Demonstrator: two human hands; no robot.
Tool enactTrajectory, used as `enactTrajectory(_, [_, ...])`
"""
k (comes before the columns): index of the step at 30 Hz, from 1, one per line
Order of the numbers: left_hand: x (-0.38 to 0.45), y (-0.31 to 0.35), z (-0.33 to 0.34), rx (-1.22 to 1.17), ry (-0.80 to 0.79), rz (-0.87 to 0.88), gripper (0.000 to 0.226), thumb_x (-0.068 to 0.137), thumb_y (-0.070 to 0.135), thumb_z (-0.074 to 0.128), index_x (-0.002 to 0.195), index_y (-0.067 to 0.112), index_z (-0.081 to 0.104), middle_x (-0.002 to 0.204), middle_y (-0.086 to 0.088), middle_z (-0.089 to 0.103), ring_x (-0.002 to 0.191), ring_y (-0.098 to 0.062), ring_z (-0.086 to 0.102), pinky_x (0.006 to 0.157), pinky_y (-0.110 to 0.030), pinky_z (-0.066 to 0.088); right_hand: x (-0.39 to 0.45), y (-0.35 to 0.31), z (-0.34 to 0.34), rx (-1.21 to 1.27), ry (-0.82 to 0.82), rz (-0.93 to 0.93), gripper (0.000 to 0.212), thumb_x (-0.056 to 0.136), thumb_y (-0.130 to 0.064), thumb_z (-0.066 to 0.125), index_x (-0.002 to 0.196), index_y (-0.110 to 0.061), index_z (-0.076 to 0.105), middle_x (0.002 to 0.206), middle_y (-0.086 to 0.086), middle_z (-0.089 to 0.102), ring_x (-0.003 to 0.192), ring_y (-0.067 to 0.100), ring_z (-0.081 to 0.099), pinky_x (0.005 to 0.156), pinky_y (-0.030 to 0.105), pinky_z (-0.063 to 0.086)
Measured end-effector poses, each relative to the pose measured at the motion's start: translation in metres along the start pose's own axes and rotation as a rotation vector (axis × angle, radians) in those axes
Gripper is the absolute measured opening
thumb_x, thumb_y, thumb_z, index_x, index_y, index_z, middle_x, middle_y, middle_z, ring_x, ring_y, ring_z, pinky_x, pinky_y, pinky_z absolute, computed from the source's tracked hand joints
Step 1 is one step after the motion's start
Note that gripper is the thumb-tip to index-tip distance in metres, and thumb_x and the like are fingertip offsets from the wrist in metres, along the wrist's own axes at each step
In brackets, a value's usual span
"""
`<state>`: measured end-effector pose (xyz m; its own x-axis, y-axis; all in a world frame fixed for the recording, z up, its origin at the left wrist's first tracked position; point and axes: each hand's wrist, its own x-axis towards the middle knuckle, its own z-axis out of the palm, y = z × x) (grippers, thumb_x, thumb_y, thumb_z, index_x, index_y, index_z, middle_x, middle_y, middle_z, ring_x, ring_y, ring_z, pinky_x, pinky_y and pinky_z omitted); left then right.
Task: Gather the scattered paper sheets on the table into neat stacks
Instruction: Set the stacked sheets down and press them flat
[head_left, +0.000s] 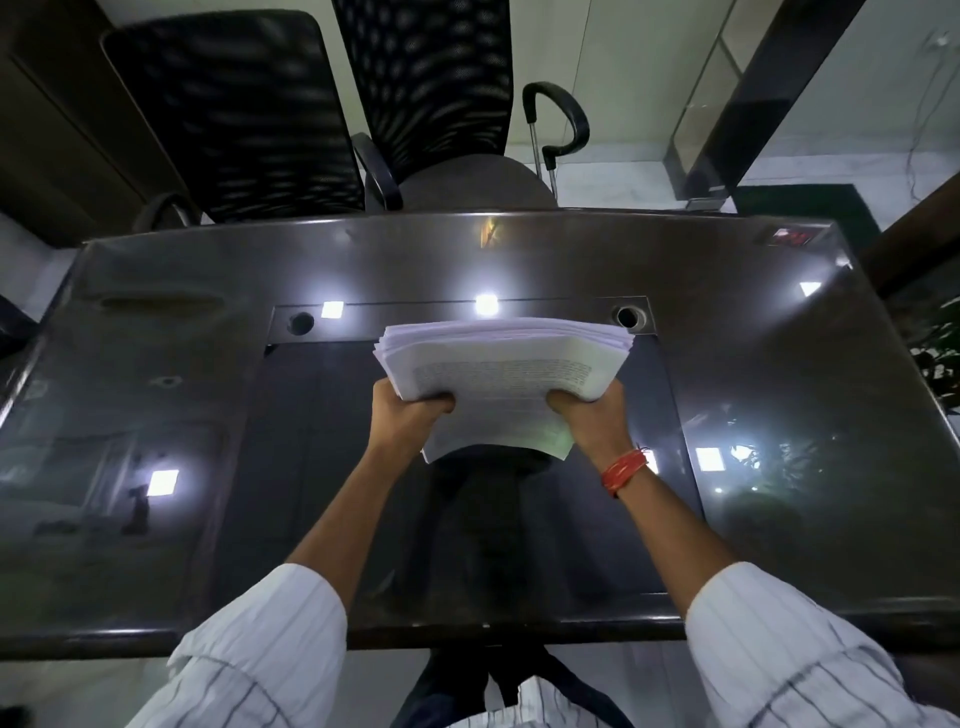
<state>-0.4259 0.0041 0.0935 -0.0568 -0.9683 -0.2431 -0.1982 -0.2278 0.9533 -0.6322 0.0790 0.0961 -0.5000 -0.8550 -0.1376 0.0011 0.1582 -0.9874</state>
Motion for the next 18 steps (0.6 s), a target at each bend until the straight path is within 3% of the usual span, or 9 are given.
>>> enactTrajectory(3, [-0.001,-0.010,-0.001,0.006,-0.028,-0.040,0.027,0.058,-0.003,0.073,0.077,0.014,0.067,0.081,-0.007,0.069,0.071,-0.013,0.067,0.067,-0.035,0.060,-0.002,0.008,-0.001,-0.037,-0.032,0.034,0.036,0.074,0.023,0.062,0.084,-0.012,0.065,0.077,0.002,0.065,0.066,0.000,0.063,0.062,0.023,0.052])
enactTrajectory(6, [-0.003,-0.023,0.002,0.082,-0.029,-0.131,0.020,0.061,-0.002,0.072,0.077,0.003,0.061,0.078,-0.010,0.062,0.069,-0.017,0.061,0.069,-0.042,0.055,0.000,0.021,0.003,-0.073,-0.037,0.093,0.020,0.072,0.018,0.064,0.085,0.003,0.065,0.076,0.006,0.064,0.066,0.005,0.063,0.063,0.030,0.050])
enactTrajectory(8, [0.001,-0.019,0.002,0.081,-0.014,-0.124,0.019,0.063,-0.002,0.071,0.079,-0.004,0.061,0.078,-0.011,0.060,0.068,-0.018,0.059,0.067,-0.042,0.053,0.005,0.017,0.006,-0.065,-0.018,0.077,0.017,0.068,0.010,0.066,0.085,0.009,0.063,0.076,0.009,0.062,0.067,0.010,0.061,0.060,0.029,0.049])
enactTrajectory(10, [0.005,-0.013,0.000,0.061,-0.012,-0.083,0.028,0.059,0.005,0.069,0.081,-0.011,0.063,0.078,-0.012,0.060,0.070,-0.020,0.059,0.064,-0.039,0.052,0.007,0.010,0.005,-0.057,-0.010,0.040,0.018,0.070,0.015,0.066,0.082,0.001,0.063,0.073,0.006,0.061,0.064,0.005,0.060,0.057,0.022,0.049])
enactTrajectory(12, [0.005,-0.013,-0.002,0.066,-0.023,-0.053,0.025,0.057,0.006,0.067,0.078,-0.007,0.063,0.077,-0.012,0.060,0.071,-0.022,0.059,0.062,-0.039,0.052,0.005,0.008,0.004,-0.062,-0.013,0.030,0.035,0.073,0.022,0.062,0.078,-0.012,0.062,0.071,0.003,0.060,0.062,0.002,0.059,0.056,0.021,0.050])
enactTrajectory(14, [0.005,-0.019,-0.004,0.088,-0.051,-0.076,0.019,0.056,0.005,0.066,0.074,0.003,0.060,0.076,-0.011,0.061,0.071,-0.022,0.061,0.063,-0.041,0.053,0.002,0.014,0.006,-0.090,-0.039,0.069,0.038,0.074,0.023,0.061,0.076,-0.015,0.061,0.070,0.002,0.059,0.059,0.000,0.059,0.056,0.020,0.049])
enactTrajectory(18, [0.012,-0.024,-0.005,0.130,-0.055,-0.112,0.033,0.055,0.009,0.065,0.076,-0.015,0.055,0.070,-0.012,0.055,0.066,-0.022,0.055,0.059,-0.038,0.047,0.003,0.022,0.011,-0.117,-0.039,0.115,0.026,0.074,0.020,0.063,0.084,-0.004,0.064,0.076,0.006,0.062,0.063,-0.001,0.062,0.059,0.020,0.051])
